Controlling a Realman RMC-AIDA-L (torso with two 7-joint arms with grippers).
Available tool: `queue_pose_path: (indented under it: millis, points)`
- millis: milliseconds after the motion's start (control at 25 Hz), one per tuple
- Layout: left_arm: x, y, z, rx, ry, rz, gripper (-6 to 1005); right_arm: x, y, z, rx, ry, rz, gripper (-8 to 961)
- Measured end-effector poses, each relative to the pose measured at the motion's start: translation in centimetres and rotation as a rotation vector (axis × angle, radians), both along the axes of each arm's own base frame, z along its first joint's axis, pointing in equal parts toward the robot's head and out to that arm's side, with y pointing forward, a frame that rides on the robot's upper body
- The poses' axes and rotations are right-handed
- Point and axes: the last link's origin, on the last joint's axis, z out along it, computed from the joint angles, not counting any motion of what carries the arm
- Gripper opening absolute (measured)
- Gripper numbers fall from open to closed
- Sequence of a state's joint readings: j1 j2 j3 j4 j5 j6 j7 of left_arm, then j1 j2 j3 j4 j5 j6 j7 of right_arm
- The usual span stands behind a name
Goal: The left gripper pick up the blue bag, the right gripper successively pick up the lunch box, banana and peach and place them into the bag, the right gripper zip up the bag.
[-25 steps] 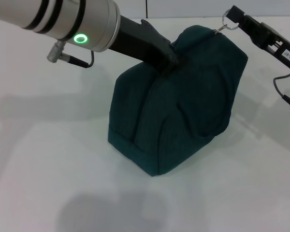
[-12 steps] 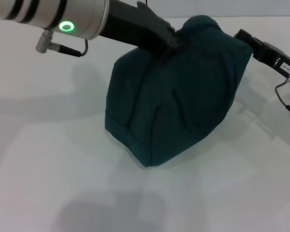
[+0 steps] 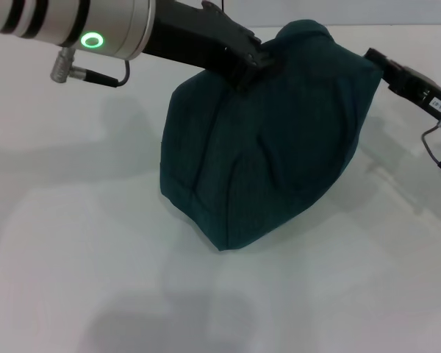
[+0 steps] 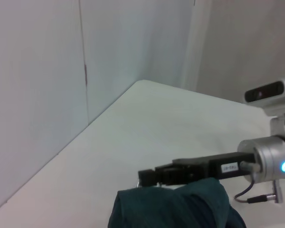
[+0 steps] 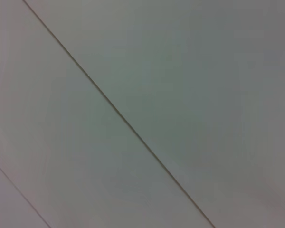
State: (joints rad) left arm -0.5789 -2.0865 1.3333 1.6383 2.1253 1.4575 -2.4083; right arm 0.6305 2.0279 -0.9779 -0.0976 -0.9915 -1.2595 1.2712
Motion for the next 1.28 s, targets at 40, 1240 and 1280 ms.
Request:
queue_pose_path:
  millis: [40, 1240, 1280]
  points:
    - [-0.2, 0.1, -0.1, 0.001, -0.002, 0.006, 52, 0.1, -0.2, 0.2, 0.007, 0.008, 0.004, 160]
    - [-9.8, -2.0, 5.4, 0.230, -0.416, -0.046, 577, -0.2, -7.1, 8.2, 0.125, -0.149, 0.497, 863]
    - [-10.6, -2.5, 5.4, 0.238, -0.417, -0.056, 599, -0.3, -7.5, 8.4, 0.120, -0.174, 0.532, 862]
